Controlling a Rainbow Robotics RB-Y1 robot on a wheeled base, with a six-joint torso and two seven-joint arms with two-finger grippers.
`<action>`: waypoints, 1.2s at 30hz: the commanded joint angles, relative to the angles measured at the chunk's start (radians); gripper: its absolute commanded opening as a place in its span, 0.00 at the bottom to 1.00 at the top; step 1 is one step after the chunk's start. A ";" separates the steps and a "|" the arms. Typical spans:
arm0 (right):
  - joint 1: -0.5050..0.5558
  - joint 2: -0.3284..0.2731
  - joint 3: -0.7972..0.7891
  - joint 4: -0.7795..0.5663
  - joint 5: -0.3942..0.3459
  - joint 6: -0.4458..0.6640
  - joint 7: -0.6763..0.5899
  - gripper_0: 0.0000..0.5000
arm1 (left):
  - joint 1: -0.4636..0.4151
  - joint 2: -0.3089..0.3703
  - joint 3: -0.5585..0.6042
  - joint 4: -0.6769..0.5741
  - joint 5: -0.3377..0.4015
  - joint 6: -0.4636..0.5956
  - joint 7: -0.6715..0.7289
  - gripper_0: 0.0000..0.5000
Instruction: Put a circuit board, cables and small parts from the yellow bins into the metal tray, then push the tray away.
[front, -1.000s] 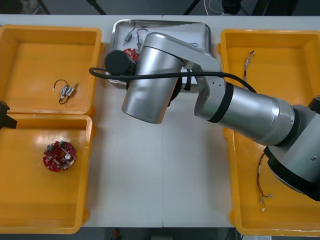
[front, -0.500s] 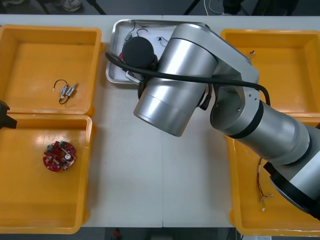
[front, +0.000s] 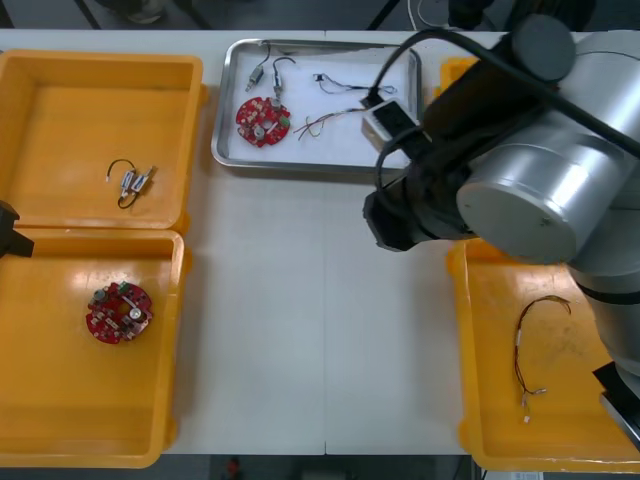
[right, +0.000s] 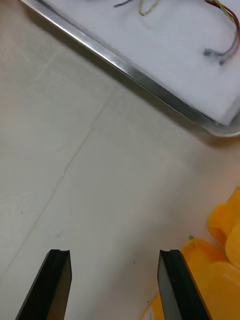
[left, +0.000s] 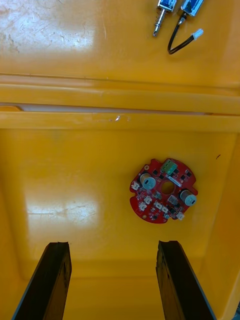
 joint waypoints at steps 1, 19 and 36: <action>0.088 -0.046 -0.149 -0.087 -0.037 0.003 -0.075 1.00 | 0.021 0.048 0.033 -0.026 0.001 -0.007 -0.115 1.00; 0.424 -0.136 -0.619 -0.228 -0.191 0.003 -0.067 1.00 | 0.021 0.048 0.033 -0.026 0.001 -0.007 -0.115 1.00; 0.677 -0.209 -0.771 -0.230 -0.202 0.003 -0.044 1.00 | 0.021 0.048 0.033 -0.026 0.001 -0.007 -0.115 1.00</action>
